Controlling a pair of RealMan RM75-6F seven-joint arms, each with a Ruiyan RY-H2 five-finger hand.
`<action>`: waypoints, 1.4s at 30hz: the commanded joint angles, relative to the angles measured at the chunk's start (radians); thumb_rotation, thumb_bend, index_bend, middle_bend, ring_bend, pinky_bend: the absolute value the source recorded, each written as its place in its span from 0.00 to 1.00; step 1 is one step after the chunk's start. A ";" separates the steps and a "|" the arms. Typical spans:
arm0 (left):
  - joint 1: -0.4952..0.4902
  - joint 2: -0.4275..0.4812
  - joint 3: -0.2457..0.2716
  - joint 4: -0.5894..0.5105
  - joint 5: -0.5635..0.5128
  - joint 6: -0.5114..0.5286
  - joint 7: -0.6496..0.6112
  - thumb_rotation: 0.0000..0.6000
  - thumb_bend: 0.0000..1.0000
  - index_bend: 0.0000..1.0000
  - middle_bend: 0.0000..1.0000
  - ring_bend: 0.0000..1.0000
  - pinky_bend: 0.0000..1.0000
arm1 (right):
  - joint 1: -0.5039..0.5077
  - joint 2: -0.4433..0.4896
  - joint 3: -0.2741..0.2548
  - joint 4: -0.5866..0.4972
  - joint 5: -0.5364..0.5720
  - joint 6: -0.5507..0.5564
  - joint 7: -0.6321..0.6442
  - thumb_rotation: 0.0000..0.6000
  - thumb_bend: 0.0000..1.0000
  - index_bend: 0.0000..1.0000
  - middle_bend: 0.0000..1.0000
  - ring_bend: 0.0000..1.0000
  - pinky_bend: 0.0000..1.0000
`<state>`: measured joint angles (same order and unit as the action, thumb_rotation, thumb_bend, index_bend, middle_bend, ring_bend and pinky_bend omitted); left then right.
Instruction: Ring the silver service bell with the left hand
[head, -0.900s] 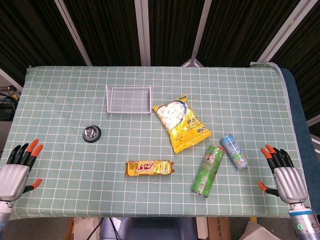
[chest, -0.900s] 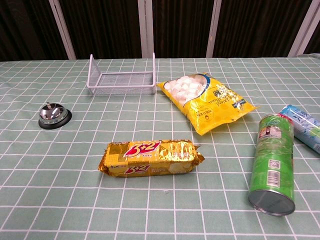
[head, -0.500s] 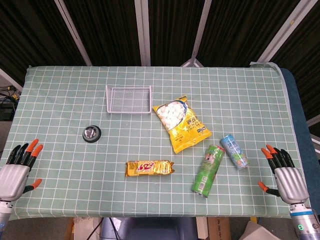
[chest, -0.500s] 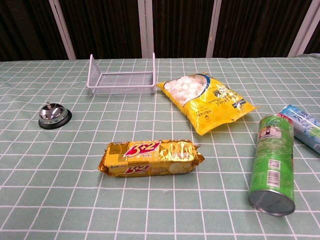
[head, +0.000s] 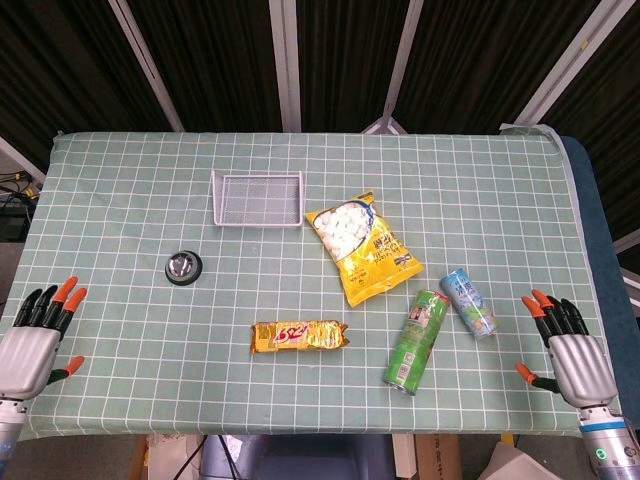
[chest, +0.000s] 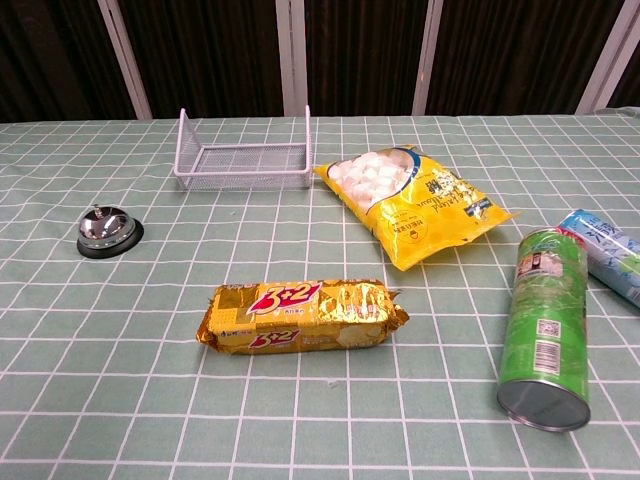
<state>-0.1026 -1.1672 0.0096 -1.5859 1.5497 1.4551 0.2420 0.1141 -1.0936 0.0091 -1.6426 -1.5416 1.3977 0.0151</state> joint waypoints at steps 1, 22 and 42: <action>-0.004 -0.004 -0.001 0.002 -0.002 -0.007 0.009 1.00 0.19 0.00 0.00 0.00 0.00 | -0.001 0.001 -0.001 -0.002 -0.002 0.002 0.002 1.00 0.25 0.00 0.00 0.00 0.00; -0.256 -0.096 -0.156 -0.103 -0.266 -0.332 0.305 1.00 0.61 0.00 0.00 0.00 0.00 | 0.002 0.001 -0.001 -0.007 0.006 -0.010 0.001 1.00 0.25 0.00 0.00 0.00 0.00; -0.419 -0.264 -0.189 -0.009 -0.556 -0.406 0.556 1.00 0.62 0.00 0.00 0.00 0.00 | 0.006 0.003 0.000 -0.009 0.009 -0.016 0.013 1.00 0.25 0.00 0.00 0.00 0.00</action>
<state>-0.5163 -1.4253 -0.1824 -1.6015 0.9996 1.0508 0.7940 0.1201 -1.0907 0.0093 -1.6521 -1.5331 1.3813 0.0281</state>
